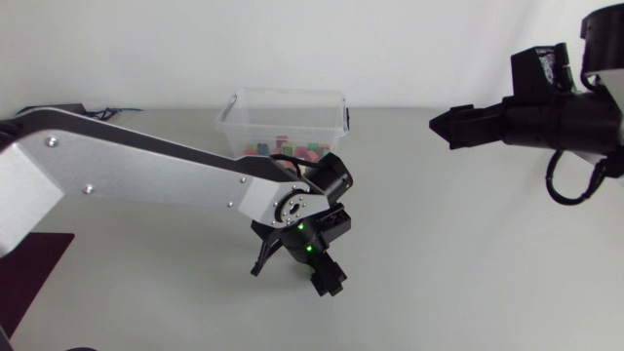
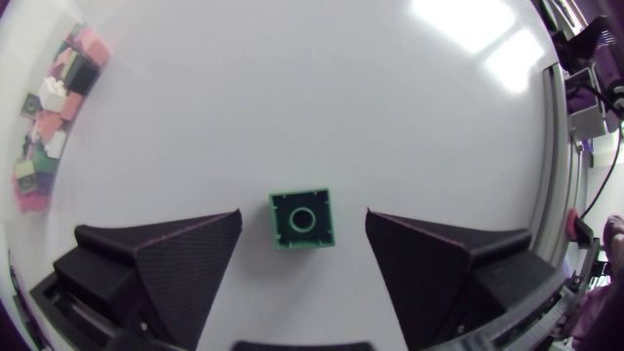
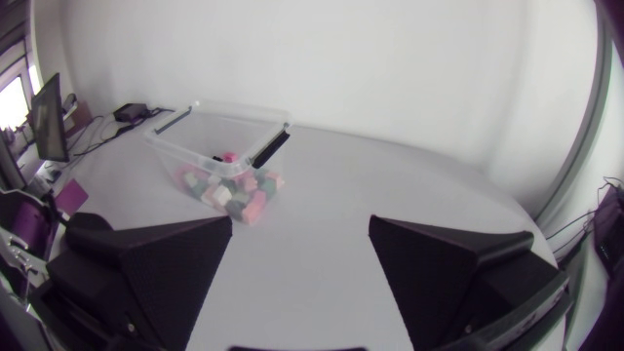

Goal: Place the duplo bricks in the container

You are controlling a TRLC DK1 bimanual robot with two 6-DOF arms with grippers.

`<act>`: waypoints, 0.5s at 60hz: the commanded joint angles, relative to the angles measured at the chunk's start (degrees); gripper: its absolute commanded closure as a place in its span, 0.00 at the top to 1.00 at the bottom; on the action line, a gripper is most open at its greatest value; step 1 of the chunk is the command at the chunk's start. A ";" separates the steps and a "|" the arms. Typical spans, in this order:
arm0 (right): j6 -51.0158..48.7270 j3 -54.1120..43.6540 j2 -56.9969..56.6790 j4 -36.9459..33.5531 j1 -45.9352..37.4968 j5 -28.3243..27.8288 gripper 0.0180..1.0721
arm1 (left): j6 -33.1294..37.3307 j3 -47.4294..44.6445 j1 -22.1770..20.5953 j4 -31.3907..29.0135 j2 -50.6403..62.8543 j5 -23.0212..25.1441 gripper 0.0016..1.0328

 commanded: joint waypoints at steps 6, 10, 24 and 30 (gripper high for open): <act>-1.44 -4.23 -7.89 -3.34 -0.88 -0.70 0.96 | -0.10 3.40 -0.81 -1.23 3.72 -1.91 0.66; -1.71 -5.38 -10.26 -4.48 -1.50 -0.87 0.96 | -0.19 3.75 -0.99 -1.32 4.16 -2.61 0.57; -2.94 -7.05 -16.77 -8.70 -4.22 -1.49 0.96 | -0.89 4.54 -1.51 -4.74 5.13 -3.58 0.24; -3.38 -7.05 -19.40 -10.28 -5.63 -1.49 0.96 | -0.80 4.37 -1.51 -6.41 2.40 -3.93 0.21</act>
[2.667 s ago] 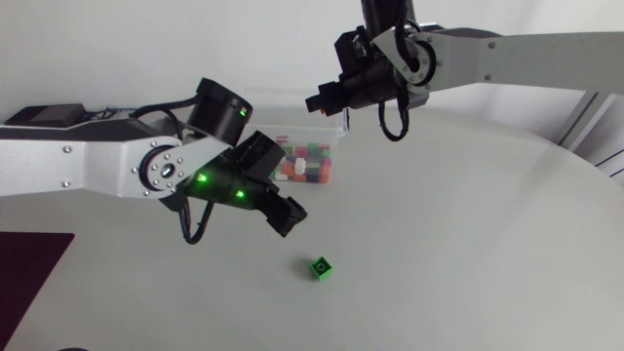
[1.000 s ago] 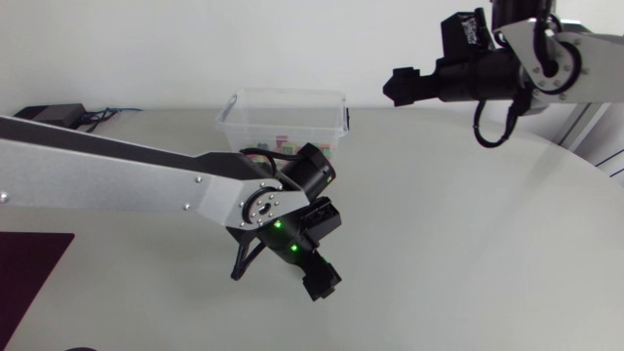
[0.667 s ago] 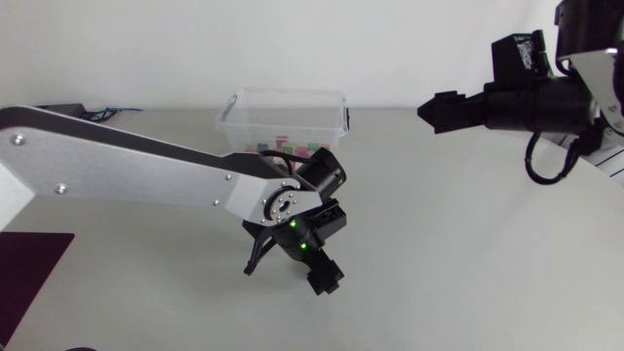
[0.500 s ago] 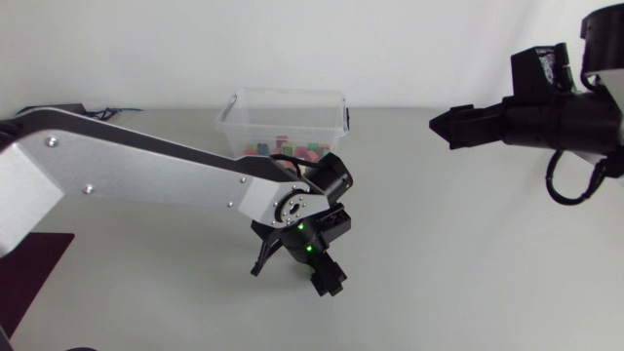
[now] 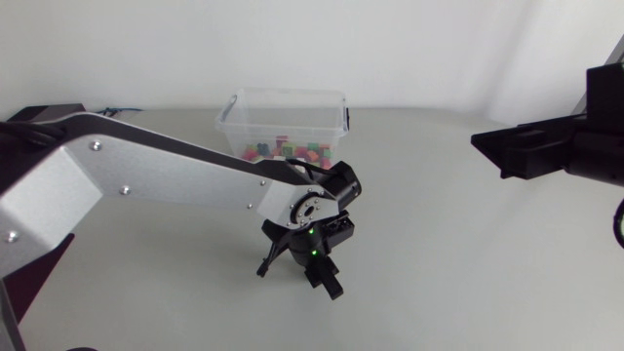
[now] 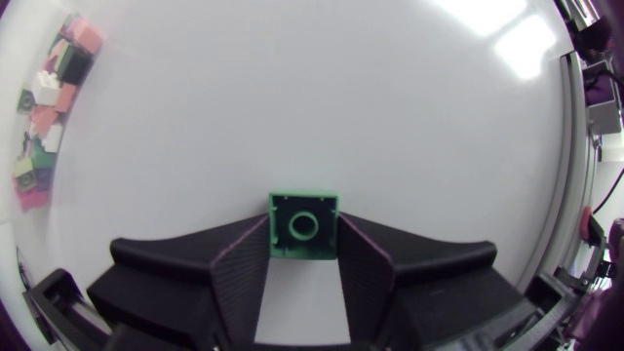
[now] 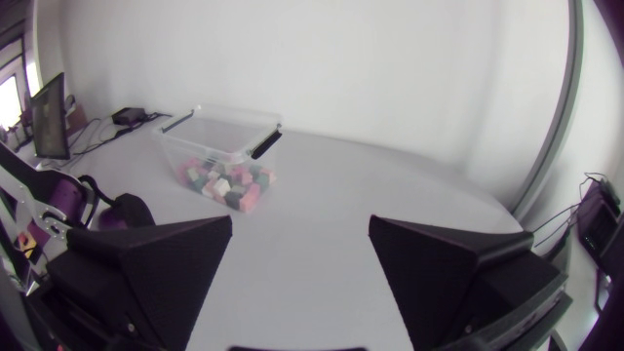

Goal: Place the duplo bricks in the container

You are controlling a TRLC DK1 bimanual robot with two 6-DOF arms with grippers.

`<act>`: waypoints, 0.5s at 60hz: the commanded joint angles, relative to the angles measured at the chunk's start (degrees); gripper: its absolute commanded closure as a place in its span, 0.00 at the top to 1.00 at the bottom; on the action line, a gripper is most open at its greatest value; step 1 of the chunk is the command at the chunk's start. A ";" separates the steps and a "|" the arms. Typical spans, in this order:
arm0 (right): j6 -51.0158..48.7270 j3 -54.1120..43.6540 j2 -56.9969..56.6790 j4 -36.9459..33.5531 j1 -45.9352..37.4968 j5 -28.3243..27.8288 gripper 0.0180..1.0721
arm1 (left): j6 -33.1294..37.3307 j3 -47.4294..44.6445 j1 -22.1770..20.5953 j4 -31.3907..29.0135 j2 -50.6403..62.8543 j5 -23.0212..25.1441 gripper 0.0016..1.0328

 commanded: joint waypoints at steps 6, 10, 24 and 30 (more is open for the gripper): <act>-1.34 -2.68 -4.99 -1.19 -2.60 -0.09 0.96 | -0.45 1.06 0.41 -2.81 -5.64 -0.47 0.21; -1.34 -3.30 -6.49 -1.19 -3.57 -0.09 0.96 | -0.45 1.15 1.29 -2.81 -8.10 -0.47 0.21; -1.26 -10.77 -15.63 2.15 -5.85 1.49 0.96 | -0.45 1.77 6.04 -2.55 -16.19 -0.47 0.21; -1.26 -14.19 -19.58 3.55 -5.76 2.99 0.96 | -0.45 2.12 7.97 -1.84 -18.30 -0.39 0.21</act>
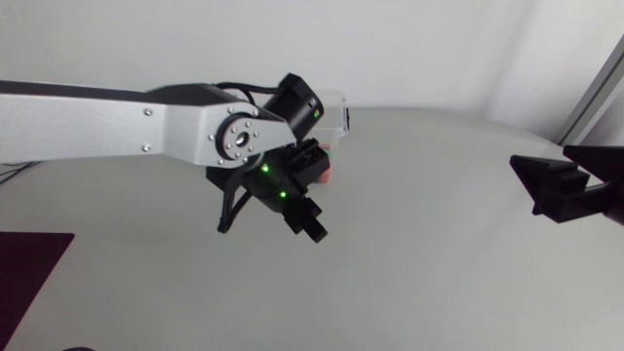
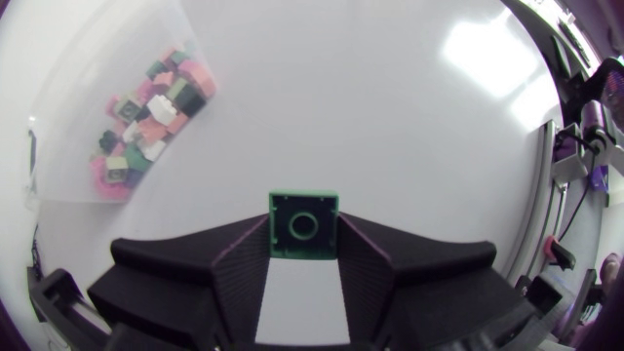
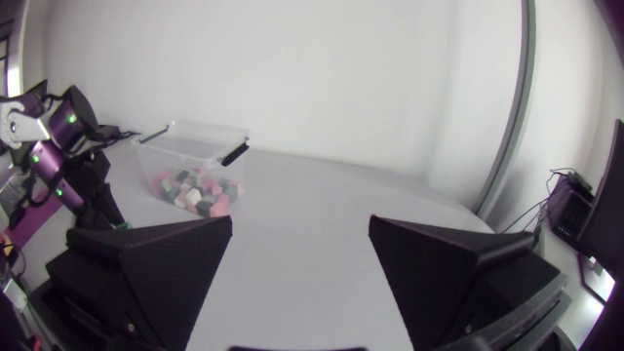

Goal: Place the duplo bricks in the container

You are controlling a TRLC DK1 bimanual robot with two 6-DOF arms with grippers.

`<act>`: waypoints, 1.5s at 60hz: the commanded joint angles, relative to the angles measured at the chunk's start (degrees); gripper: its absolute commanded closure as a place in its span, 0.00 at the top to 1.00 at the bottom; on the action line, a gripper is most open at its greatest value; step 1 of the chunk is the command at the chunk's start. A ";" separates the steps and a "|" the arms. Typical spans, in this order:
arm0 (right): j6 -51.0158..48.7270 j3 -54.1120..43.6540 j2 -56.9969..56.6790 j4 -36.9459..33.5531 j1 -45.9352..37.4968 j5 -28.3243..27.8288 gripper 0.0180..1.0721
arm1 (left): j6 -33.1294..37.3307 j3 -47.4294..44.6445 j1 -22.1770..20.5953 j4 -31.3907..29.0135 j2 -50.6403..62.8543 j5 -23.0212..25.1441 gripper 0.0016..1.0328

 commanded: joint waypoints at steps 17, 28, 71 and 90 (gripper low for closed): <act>-2.82 -9.09 -11.83 3.94 0.16 3.83 0.96 | -2.49 2.54 5.39 7.17 -5.80 -0.45 0.21; -5.54 -13.13 -16.92 6.40 0.34 4.97 0.96 | -3.90 2.80 8.47 14.47 -7.11 -2.39 0.21; -6.33 -31.15 -30.46 15.72 1.57 9.90 0.96 | -6.01 3.16 15.94 40.92 -1.31 -9.07 0.21; -2.99 -36.16 -30.37 21.69 2.27 14.20 0.95 | -6.89 4.30 17.43 52.26 4.31 -11.88 0.21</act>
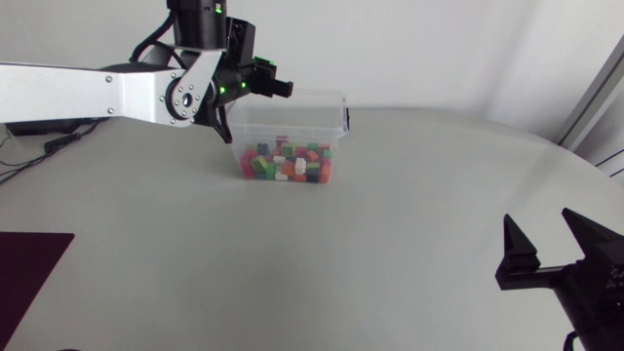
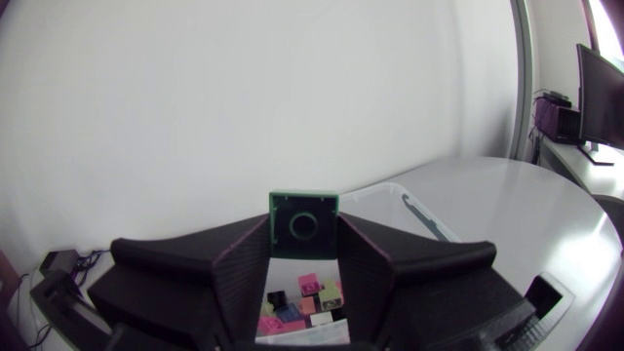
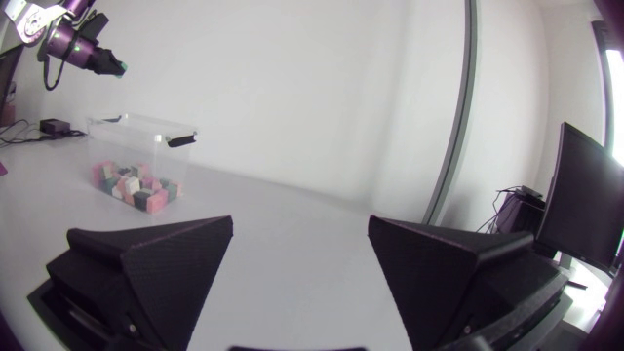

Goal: Place the duplo bricks in the container

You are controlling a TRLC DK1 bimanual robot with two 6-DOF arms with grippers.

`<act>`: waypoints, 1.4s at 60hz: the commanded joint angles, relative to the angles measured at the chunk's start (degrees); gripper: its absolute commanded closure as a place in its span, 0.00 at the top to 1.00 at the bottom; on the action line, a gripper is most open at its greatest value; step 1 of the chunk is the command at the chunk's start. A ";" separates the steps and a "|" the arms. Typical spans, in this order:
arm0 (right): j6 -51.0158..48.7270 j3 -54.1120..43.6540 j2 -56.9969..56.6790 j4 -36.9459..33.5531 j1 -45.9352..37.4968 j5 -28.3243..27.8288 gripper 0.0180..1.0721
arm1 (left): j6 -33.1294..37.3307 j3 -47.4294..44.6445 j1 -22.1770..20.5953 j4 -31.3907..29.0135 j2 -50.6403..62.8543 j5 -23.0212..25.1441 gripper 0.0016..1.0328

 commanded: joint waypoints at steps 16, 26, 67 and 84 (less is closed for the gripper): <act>1.31 -2.04 -0.08 1.15 1.58 0.81 0.95 | -1.51 11.78 2.67 0.45 12.61 -0.75 0.21; 1.40 -2.04 0.71 1.15 1.75 0.81 0.95 | -1.51 16.97 2.76 -2.71 17.18 -0.75 0.22; -2.73 -2.04 -0.34 1.32 2.37 0.54 0.95 | 2.27 14.42 4.08 -13.00 8.12 -0.49 0.95; -2.64 -2.04 -0.34 1.32 2.46 0.28 0.95 | 4.20 -1.23 7.06 -10.27 -9.72 -0.58 0.95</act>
